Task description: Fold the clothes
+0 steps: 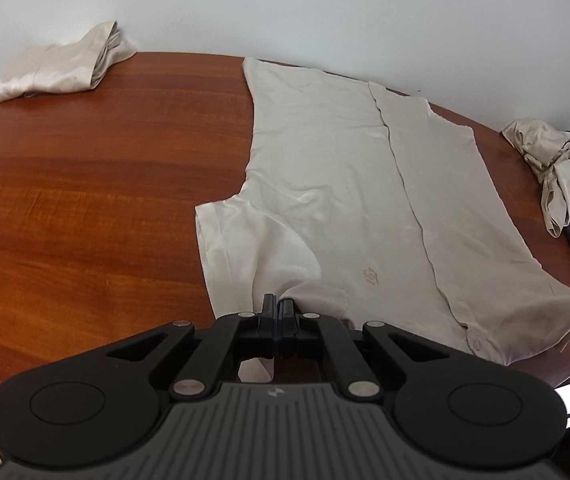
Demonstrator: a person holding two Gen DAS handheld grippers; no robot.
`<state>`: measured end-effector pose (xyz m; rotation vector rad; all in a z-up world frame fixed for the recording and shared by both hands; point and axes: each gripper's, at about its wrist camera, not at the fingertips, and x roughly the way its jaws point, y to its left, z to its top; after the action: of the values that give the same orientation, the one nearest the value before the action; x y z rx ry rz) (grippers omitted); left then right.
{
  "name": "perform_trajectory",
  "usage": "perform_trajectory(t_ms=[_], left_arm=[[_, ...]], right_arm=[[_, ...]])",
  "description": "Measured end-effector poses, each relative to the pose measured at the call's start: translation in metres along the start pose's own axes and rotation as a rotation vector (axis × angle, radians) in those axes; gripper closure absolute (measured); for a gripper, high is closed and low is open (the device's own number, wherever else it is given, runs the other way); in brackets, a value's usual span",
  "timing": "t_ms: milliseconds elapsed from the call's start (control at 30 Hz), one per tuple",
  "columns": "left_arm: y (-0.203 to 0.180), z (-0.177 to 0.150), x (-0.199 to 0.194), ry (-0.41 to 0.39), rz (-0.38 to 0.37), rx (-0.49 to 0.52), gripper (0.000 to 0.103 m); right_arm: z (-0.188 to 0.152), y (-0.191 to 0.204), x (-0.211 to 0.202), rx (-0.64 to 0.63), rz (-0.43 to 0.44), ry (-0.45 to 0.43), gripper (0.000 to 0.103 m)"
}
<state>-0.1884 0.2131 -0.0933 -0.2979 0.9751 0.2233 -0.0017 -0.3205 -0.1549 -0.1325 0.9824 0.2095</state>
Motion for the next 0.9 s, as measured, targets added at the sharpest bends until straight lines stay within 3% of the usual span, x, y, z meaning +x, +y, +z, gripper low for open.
perform_trajectory(t_ms=[167, 233, 300, 400, 500, 567, 600, 700, 900], left_arm=[[0.002, -0.020, 0.018, 0.071, 0.123, -0.039, 0.101], [0.004, -0.027, 0.020, 0.081, 0.142, -0.074, 0.101], [0.002, -0.037, 0.019, 0.084, 0.171, -0.083, 0.100], [-0.010, -0.055, 0.011, 0.074, 0.209, -0.064, 0.100], [-0.031, -0.072, 0.005, 0.074, 0.191, -0.024, 0.096], [-0.045, -0.080, 0.004, 0.063, 0.174, -0.005, 0.084], [-0.053, -0.085, 0.004, 0.058, 0.165, 0.004, 0.083], [-0.074, -0.092, 0.008, 0.031, 0.195, 0.026, 0.075], [-0.109, -0.099, 0.020, -0.008, 0.116, 0.143, 0.056]], right_arm=[[-0.004, -0.001, 0.018, -0.034, 0.046, 0.040, 0.096], [-0.007, 0.002, 0.020, -0.071, 0.056, 0.048, 0.087], [-0.010, 0.004, 0.015, -0.107, 0.063, 0.029, 0.072], [-0.017, 0.006, 0.006, -0.148, 0.097, 0.008, 0.067], [-0.029, 0.013, 0.001, -0.197, 0.176, 0.011, 0.068], [-0.038, 0.022, 0.001, -0.240, 0.226, 0.019, 0.068], [-0.043, 0.026, 0.002, -0.262, 0.243, 0.020, 0.068], [-0.053, 0.041, 0.006, -0.317, 0.299, 0.028, 0.068], [-0.063, 0.087, 0.008, -0.498, 0.388, 0.018, 0.067]])
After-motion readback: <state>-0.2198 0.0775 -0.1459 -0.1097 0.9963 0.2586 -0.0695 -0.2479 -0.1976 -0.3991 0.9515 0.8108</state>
